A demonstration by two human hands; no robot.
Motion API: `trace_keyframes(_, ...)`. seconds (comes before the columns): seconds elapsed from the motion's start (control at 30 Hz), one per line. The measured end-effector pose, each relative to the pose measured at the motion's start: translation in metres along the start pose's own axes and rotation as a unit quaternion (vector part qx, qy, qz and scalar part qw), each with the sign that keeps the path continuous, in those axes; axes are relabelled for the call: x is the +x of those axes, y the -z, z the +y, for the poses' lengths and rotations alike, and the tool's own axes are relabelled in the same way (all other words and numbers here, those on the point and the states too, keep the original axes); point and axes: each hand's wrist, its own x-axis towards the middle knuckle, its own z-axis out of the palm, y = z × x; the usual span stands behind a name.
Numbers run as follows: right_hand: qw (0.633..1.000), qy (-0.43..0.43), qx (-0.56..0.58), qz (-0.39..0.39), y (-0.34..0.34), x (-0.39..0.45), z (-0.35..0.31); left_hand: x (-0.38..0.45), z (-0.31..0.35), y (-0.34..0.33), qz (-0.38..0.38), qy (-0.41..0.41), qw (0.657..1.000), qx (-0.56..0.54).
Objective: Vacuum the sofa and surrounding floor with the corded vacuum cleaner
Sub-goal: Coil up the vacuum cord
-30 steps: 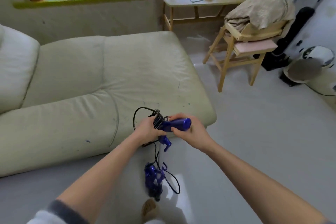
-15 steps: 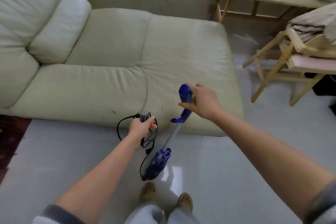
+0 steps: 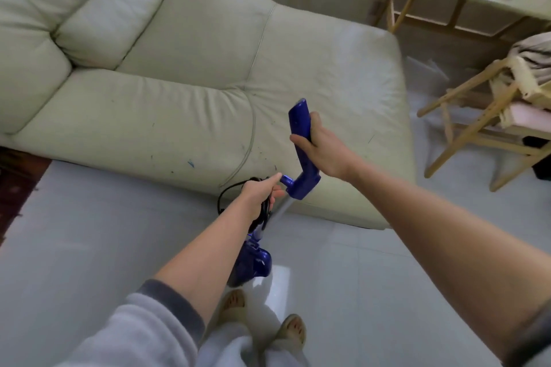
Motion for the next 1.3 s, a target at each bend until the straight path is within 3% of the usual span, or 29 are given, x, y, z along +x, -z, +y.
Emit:
trace_keyframes(0.13,1.000,-0.016,0.012,-0.006,-0.004,0.004,0.005,0.009,0.014,-0.002,-0.022,-0.018,0.998,0.062)
trace_keyframes(0.3,1.000,-0.017,0.010,0.006,-0.004,0.003,0.010,0.008,0.035,0.003,-0.103,-0.040,0.985,0.131)
trace_keyframes(0.4,0.999,-0.027,0.014,0.017,-0.004,0.000,0.013,0.002,0.038,0.000,-0.144,-0.147,0.954,0.220)
trace_keyframes(0.5,0.999,-0.032,0.009,0.023,-0.003,-0.005,0.014,-0.001,0.031,-0.003,-0.123,-0.232,0.919,0.296)
trace_keyframes(0.67,0.999,-0.036,-0.010,0.022,-0.001,-0.024,0.014,-0.011,0.030,-0.008,-0.121,-0.247,0.891,0.362)
trace_keyframes(0.8,0.998,-0.051,-0.008,0.032,-0.001,-0.042,0.015,-0.023,0.043,-0.010,-0.074,-0.231,0.832,0.499)
trace_keyframes(0.9,0.997,-0.067,0.000,0.050,0.002,-0.055,0.019,-0.029,0.047,-0.011,0.014,-0.209,0.776,0.596)
trace_keyframes(1.0,0.994,-0.081,0.005,0.069,0.002,-0.063,0.022,-0.044,0.039,-0.018,0.100,-0.266,0.738,0.612)
trace_keyframes(1.07,0.994,-0.085,0.009,0.073,0.000,-0.067,0.020,-0.053,0.028,-0.028,0.113,-0.329,0.750,0.562)
trace_keyframes(1.13,0.993,-0.082,0.008,0.081,-0.003,-0.072,0.019,-0.062,0.021,-0.042,0.086,-0.359,0.783,0.500)
trace_keyframes(1.23,0.991,-0.094,0.016,0.096,-0.005,-0.079,0.020,-0.068,0.011,-0.059,0.001,-0.359,0.811,0.462)
trace_keyframes(1.3,0.988,-0.110,0.025,0.107,-0.003,-0.084,0.024,-0.071,0.003,-0.062,-0.062,-0.348,0.809,0.470)
